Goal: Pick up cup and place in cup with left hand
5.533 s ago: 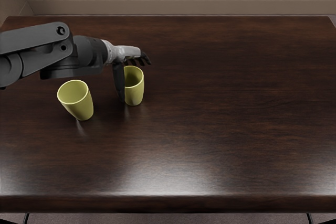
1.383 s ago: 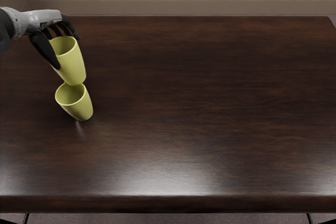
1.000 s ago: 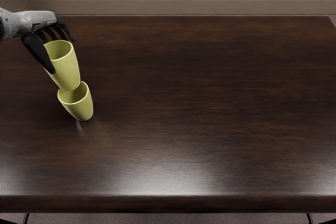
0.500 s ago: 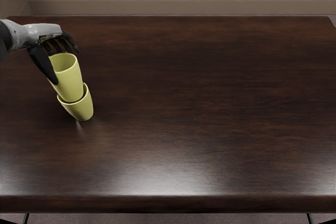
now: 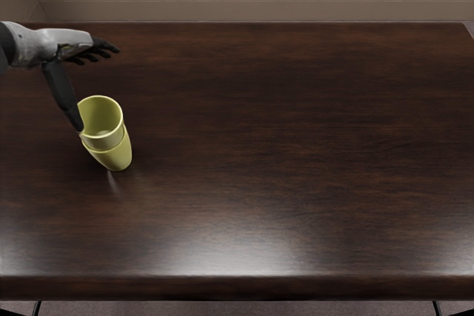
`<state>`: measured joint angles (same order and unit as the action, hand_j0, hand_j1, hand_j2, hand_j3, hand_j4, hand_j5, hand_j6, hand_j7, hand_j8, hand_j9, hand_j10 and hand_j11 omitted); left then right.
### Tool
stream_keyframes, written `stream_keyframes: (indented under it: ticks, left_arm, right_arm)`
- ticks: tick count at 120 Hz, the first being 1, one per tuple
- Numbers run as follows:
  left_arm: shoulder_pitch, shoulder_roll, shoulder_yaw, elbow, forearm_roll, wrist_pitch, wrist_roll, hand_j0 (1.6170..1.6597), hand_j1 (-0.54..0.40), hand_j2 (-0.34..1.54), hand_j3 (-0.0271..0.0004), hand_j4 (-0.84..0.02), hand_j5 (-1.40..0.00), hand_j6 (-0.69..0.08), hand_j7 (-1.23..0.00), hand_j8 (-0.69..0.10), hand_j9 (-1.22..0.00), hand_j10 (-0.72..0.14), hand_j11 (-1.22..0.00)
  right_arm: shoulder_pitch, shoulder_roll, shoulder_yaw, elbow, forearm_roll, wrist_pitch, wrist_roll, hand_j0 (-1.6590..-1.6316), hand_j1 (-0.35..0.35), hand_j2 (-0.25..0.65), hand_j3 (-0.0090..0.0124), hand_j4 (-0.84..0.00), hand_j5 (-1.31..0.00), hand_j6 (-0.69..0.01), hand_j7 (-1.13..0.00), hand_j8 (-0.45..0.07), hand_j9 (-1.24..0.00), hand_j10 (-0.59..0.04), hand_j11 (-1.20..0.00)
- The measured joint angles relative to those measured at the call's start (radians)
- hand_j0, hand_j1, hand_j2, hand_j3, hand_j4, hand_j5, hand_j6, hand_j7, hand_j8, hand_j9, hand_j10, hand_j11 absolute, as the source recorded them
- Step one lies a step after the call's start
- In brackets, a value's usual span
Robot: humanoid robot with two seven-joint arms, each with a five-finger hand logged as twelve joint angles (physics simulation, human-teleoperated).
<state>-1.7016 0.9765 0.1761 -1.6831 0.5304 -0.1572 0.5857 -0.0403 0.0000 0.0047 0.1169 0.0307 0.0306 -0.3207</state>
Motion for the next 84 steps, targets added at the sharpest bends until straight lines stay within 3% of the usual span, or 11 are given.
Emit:
stream_keyframes:
  ticks: [17, 36, 51, 68, 84]
  left_arm:
    - [-0.009, 0.001, -0.042, 0.032, -0.184, -0.145, -0.034, 1.6580, 0.297, 0.01, 0.0000, -0.053, -0.06, -0.053, -0.06, -0.053, -0.06, -0.052, -0.06]
    - [-0.010, -0.001, -0.108, 0.058, -0.327, -0.288, -0.101, 1.6580, 0.310, 0.01, 0.0000, -0.039, -0.04, -0.040, -0.04, -0.039, -0.04, -0.038, -0.04]
    - [-0.007, -0.007, -0.157, 0.065, -0.448, -0.389, -0.127, 1.6580, 0.315, 0.01, 0.0000, -0.033, -0.04, -0.034, -0.04, -0.033, -0.04, -0.032, -0.04]
    - [0.009, -0.038, -0.174, 0.066, -0.613, -0.437, -0.205, 1.6580, 0.318, 0.01, 0.0000, -0.029, -0.03, -0.030, -0.03, -0.029, -0.03, -0.029, -0.03]
    - [0.008, -0.043, -0.173, 0.067, -0.675, -0.449, -0.232, 1.6581, 0.321, 0.00, 0.0000, -0.026, -0.03, -0.026, -0.03, -0.026, -0.03, -0.026, -0.03]
  right_arm:
    - [0.000, 0.000, 0.000, 0.000, 0.000, 0.000, 0.000, -1.6581, -0.349, 0.000, 0.0000, 0.000, 0.00, -0.001, 0.00, 0.000, 0.00, 0.000, 0.00]
    - [0.000, 0.000, 0.000, 0.000, 0.000, 0.000, 0.000, -1.6581, -0.349, 0.000, 0.0000, 0.000, 0.00, -0.001, 0.00, 0.000, 0.00, 0.000, 0.00]
    - [0.000, 0.000, 0.000, 0.000, 0.000, 0.000, 0.000, -1.6581, -0.349, 0.000, 0.0000, 0.000, 0.00, -0.001, 0.00, 0.000, 0.00, 0.000, 0.00]
    - [0.000, 0.000, 0.000, 0.000, 0.000, 0.000, 0.000, -1.6581, -0.349, 0.000, 0.0000, 0.000, 0.00, -0.001, 0.00, 0.000, 0.00, 0.000, 0.00]
    - [0.000, 0.000, 0.000, 0.000, 0.000, 0.000, 0.000, -1.6581, -0.349, 0.000, 0.0000, 0.000, 0.00, -0.001, 0.00, -0.001, 0.00, 0.000, 0.00]
